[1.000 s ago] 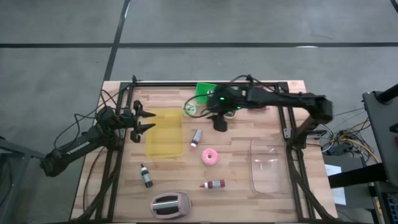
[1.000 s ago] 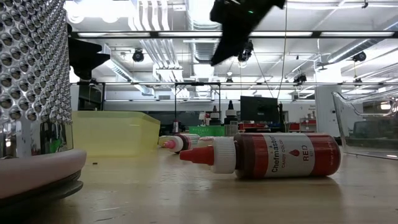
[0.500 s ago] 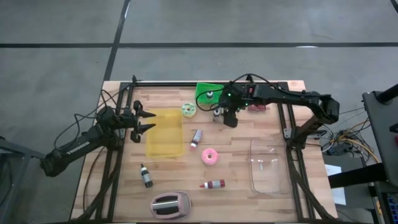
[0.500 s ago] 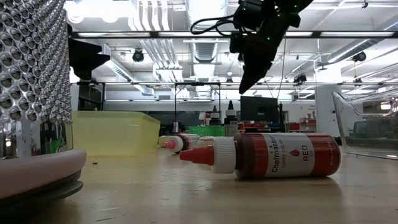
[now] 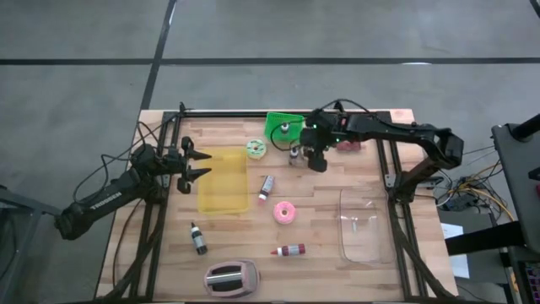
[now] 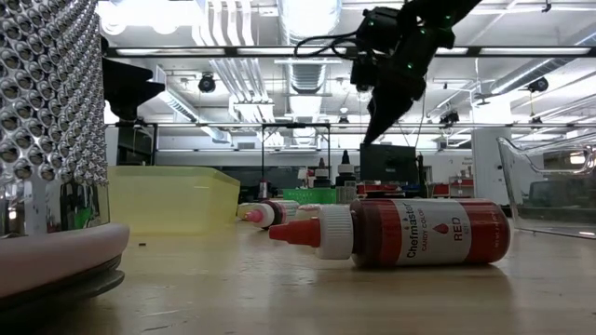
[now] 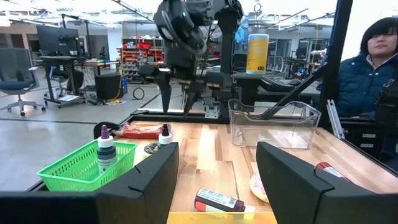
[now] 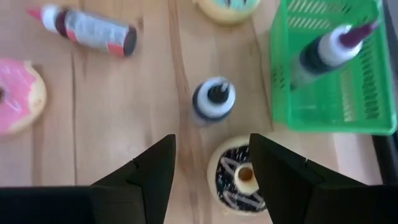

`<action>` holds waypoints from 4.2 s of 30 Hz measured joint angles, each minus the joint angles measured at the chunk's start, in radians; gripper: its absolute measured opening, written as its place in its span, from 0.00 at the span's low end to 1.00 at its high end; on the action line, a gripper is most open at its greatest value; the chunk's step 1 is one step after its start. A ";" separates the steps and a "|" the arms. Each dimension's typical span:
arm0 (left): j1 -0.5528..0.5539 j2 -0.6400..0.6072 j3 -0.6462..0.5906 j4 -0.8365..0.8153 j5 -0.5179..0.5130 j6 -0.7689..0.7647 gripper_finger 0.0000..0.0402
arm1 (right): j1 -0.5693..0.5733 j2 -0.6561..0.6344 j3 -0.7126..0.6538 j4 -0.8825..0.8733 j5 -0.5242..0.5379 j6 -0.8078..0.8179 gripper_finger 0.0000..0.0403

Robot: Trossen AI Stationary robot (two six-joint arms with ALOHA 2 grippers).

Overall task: Pick & Place Food Item
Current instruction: Put the top black food coloring bottle into the green bin

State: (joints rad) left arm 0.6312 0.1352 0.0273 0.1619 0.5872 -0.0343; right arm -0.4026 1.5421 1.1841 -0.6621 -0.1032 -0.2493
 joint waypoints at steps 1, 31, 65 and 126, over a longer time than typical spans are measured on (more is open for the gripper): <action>0.000 0.000 0.000 0.000 -0.003 -0.004 0.55 | -0.010 0.009 0.024 -0.016 -0.007 0.001 0.49; 0.000 0.012 0.000 -0.023 -0.038 -0.008 0.55 | -0.014 0.327 0.433 -0.371 -0.034 -0.034 0.49; 0.000 0.012 0.000 -0.021 -0.055 -0.019 0.55 | -0.012 0.327 0.317 -0.216 -0.090 -0.047 0.49; 0.000 0.012 0.000 -0.021 -0.062 -0.019 0.55 | 0.019 0.325 0.278 -0.177 -0.080 -0.054 0.24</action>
State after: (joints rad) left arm 0.6312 0.1474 0.0273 0.1410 0.5251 -0.0528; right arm -0.3841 1.8671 1.4620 -0.8387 -0.1833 -0.3031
